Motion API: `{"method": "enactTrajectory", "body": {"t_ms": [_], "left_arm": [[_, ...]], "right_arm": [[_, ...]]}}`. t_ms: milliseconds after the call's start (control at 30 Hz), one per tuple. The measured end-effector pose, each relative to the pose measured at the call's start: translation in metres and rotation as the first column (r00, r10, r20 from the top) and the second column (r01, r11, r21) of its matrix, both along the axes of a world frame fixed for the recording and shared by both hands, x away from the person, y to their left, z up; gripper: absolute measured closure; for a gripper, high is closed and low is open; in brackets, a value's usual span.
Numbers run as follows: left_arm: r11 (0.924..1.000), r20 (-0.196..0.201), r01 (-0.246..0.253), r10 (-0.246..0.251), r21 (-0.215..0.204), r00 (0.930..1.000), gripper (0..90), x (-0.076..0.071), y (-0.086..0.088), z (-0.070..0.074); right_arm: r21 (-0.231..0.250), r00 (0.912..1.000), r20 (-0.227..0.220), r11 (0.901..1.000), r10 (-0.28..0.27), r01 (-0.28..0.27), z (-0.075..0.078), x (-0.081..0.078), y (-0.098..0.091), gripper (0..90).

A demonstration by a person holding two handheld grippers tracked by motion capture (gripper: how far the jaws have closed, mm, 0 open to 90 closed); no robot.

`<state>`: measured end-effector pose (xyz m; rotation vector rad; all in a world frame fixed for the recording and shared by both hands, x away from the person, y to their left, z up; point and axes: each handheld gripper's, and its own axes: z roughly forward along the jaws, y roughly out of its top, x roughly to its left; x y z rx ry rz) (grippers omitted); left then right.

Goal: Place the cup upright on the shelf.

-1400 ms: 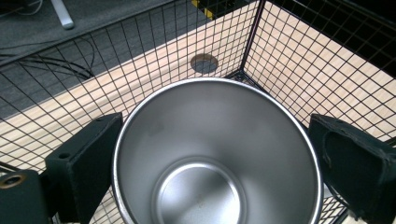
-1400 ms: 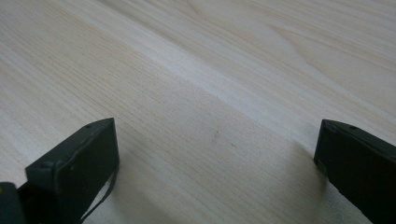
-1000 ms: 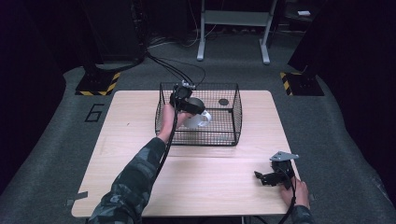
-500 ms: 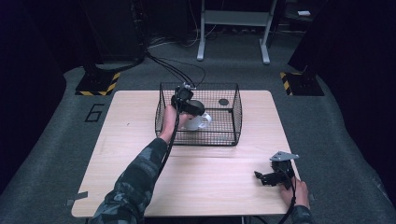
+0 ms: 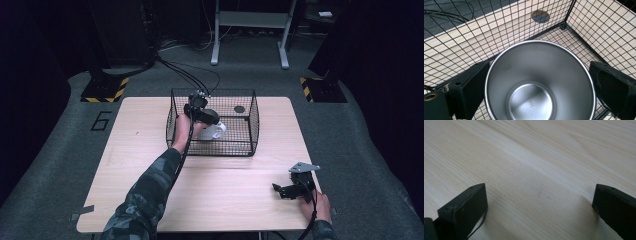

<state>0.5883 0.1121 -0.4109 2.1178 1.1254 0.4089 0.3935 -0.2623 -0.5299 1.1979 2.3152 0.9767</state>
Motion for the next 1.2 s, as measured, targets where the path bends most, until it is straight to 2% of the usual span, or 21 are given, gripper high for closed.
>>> {"method": "enactTrajectory", "body": {"t_ms": [300, 567, 767, 833, 900, 967, 1200], "left_arm": [[0.9999, -0.016, -0.01, 0.01, -0.003, 0.9998, 6.4, 0.004, -0.004, -0.007], [0.9999, -0.013, -0.014, 0.014, 0.001, 0.9998, 6.4, 0.006, -0.005, -0.01], [0.9995, -0.016, -0.031, 0.031, -0.003, 0.9994, 6.4, 0.006, -0.006, -0.011], [0.9995, -0.022, -0.031, 0.031, 0.01, 0.9993, 6.3, 0.005, -0.005, -0.012], [0.9993, -0.015, -0.036, 0.036, -0.006, 0.9992, 6.3, 0.003, -0.004, -0.013], [0.9995, -0.014, -0.031, 0.031, 0.006, 0.9994, 6.2, 0.002, -0.003, -0.013], [0.9994, -0.015, -0.034, 0.034, 0.007, 0.9993, 6.2, 0.001, -0.002, -0.013]], "right_arm": [[0.0, 1.0, 0.0, 1.0, 0.0, 0.0, 0.0, 0.0, 0.0, 0.0], [0.011, 1.0, -0.005, 0.9999, -0.002, 0.002, 0.0, 0.0, 0.0, 0.0], [0.012, 1.0, -0.005, 0.9999, -0.003, 0.003, 0.0, 0.0, 0.0, 0.0], [0.012, 1.0, -0.005, 0.9999, -0.002, 0.002, 0.0, 0.0, 0.0, 0.0], [-0.001, 1.0, 0.0, 1.0, 0.004, -0.004, 0.0, 0.0, 0.0, 0.0], [0.0, 1.0, 0.0, 1.0, 0.0, 0.0, 0.0, 0.0, 0.0, 0.0], [0.0, 1.0, 0.0, 1.0, 0.0, 0.0, 0.0, 0.0, 0.0, 0.0]]}}
